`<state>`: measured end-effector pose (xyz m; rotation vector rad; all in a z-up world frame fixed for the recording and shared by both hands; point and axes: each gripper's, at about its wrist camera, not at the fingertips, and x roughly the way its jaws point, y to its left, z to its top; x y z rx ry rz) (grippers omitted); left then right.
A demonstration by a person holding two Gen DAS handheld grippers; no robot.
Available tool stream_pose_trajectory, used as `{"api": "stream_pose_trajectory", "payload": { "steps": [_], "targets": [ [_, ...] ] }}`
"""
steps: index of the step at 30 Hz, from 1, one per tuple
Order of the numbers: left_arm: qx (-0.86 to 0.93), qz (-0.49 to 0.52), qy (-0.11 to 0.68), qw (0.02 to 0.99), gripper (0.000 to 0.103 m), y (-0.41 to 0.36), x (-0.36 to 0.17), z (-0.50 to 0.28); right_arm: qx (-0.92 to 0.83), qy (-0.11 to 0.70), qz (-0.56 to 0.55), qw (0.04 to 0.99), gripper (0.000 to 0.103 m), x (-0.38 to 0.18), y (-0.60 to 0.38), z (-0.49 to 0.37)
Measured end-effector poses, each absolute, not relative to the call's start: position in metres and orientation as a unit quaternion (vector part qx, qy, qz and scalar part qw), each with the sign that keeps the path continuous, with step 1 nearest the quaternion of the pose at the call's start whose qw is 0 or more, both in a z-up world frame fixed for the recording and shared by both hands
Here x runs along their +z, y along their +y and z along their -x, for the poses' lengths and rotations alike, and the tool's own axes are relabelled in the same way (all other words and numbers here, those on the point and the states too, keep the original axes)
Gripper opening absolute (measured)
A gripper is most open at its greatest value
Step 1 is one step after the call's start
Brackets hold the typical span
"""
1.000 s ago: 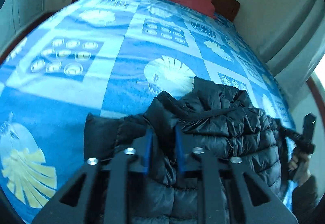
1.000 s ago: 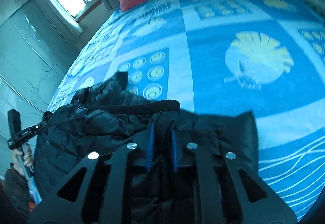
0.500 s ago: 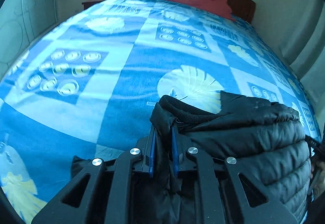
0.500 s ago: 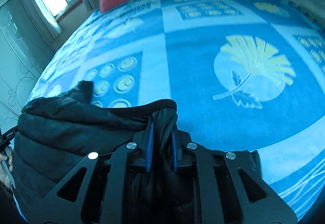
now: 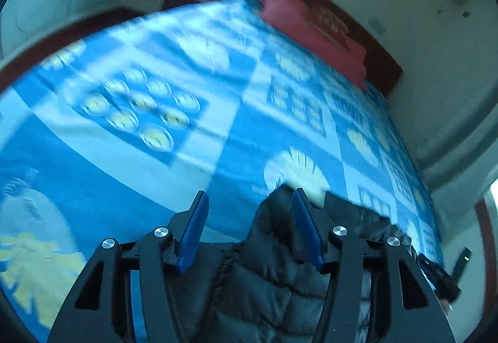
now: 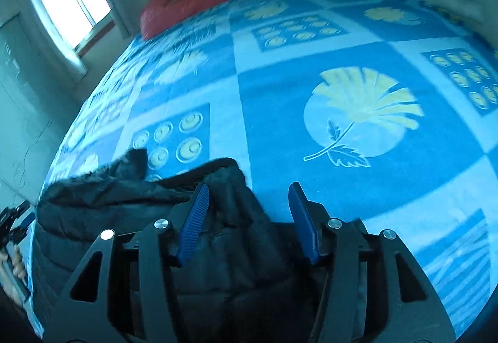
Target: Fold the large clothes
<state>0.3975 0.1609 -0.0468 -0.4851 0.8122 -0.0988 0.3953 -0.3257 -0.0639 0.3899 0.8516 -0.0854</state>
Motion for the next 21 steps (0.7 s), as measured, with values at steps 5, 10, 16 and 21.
{"api": "stream_pose_trajectory", "payload": {
  "steps": [5, 10, 16, 21],
  "targets": [
    [-0.115, 0.180, 0.366, 0.906, 0.056, 0.093, -0.018, -0.378, 0.024, 0.387, -0.166, 0.907, 0.053, -0.038, -0.261, -0.393],
    [-0.165, 0.152, 0.403, 0.887, 0.056, 0.008, -0.047, -0.383, 0.076, 0.403, -0.117, 0.904, 0.053, -0.046, -0.189, -0.412],
    [-0.126, 0.110, 0.445, 0.880, 0.056, -0.031, -0.091, -0.405, 0.054, 0.443, -0.078, 0.891, 0.053, -0.084, -0.166, -0.427],
    [-0.106, 0.062, 0.446, 0.887, 0.056, -0.041, -0.109, -0.408, 0.040, 0.443, -0.063, 0.893, 0.053, -0.101, -0.162, -0.432]
  ]
}}
